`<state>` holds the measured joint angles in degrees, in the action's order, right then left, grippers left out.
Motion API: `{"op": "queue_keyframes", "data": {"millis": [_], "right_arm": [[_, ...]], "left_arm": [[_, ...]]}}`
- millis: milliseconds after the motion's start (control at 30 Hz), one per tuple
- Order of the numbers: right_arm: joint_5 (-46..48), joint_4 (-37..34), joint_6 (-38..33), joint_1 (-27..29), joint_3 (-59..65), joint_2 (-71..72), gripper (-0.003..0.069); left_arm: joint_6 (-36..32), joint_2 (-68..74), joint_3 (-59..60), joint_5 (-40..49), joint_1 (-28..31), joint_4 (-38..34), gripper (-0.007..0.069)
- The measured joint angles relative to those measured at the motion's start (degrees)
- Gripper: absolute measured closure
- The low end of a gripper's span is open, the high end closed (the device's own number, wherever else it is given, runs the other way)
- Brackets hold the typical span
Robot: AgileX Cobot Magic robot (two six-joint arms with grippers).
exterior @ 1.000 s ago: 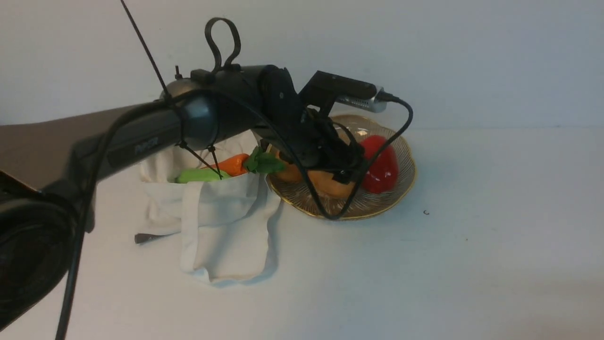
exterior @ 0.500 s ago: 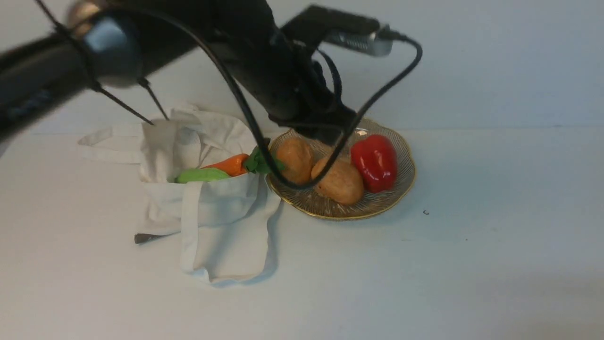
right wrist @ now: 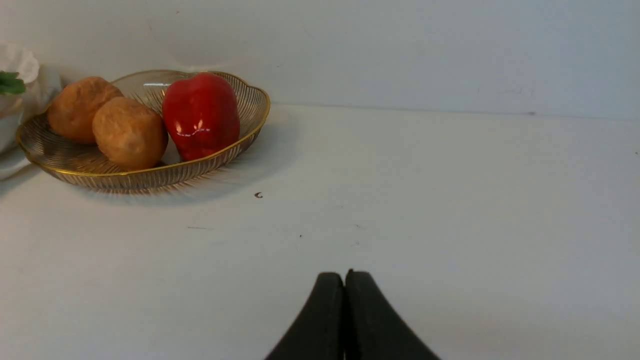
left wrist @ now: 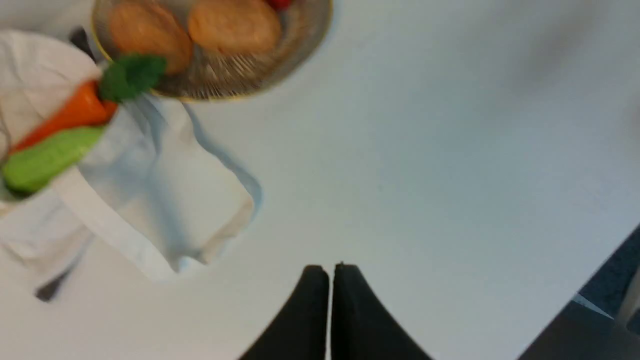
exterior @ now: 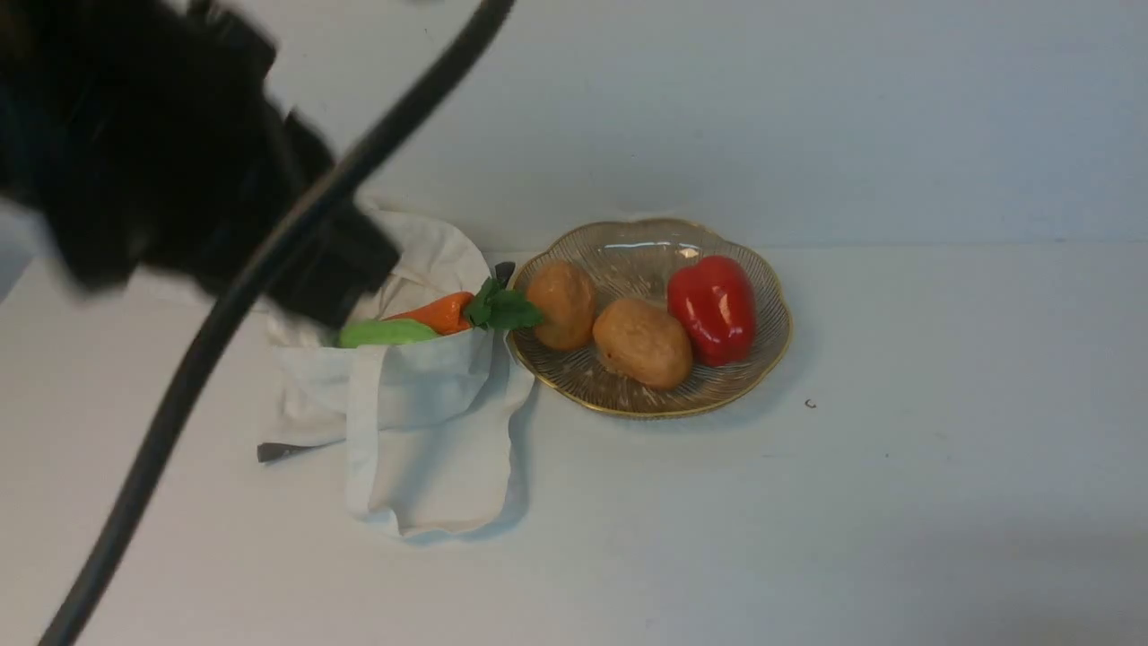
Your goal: Take vegetables from cloth bag on white table place on plate.
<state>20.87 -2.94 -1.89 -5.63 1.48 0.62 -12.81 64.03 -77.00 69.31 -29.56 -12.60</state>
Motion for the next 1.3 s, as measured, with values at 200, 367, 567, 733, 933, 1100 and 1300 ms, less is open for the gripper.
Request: {"op": "queue_keyframes", "data": {"millis": [200,367,567,733,933,1100,1300], "right_arm": [[0.0,0.0,0.0,0.0,0.0,0.0,0.0673],[0.0,0.0,0.0,0.0,0.0,0.0,0.0673],[0.0,0.0,0.0,0.0,0.0,0.0,0.0673],[0.0,0.0,0.0,0.0,0.0,0.0,0.0673],[0.0,0.0,0.0,0.0,0.0,0.0,0.0673],[0.0,0.1,0.0,0.0,0.0,0.0,0.0673],[0.0,0.1,0.0,0.0,0.0,0.0,0.0673]], "left_arm": [[-3.2,-15.2,27.9,-20.6,0.0,-9.7,0.0629],[-5.8,-23.9,43.6,-34.0,0.0,-14.2,0.0629],[-6.1,-29.1,53.4,-38.0,0.1,-16.3,0.0629],[-6.1,-29.1,55.4,-35.4,0.1,-16.1,0.0629],[-6.1,-29.1,55.4,-35.3,0.1,-16.0,0.0629],[-6.2,-34.0,58.9,-41.8,0.1,-12.9,0.0629],[-1.8,-47.4,67.9,-47.7,4.2,-1.1,0.0629]]}}
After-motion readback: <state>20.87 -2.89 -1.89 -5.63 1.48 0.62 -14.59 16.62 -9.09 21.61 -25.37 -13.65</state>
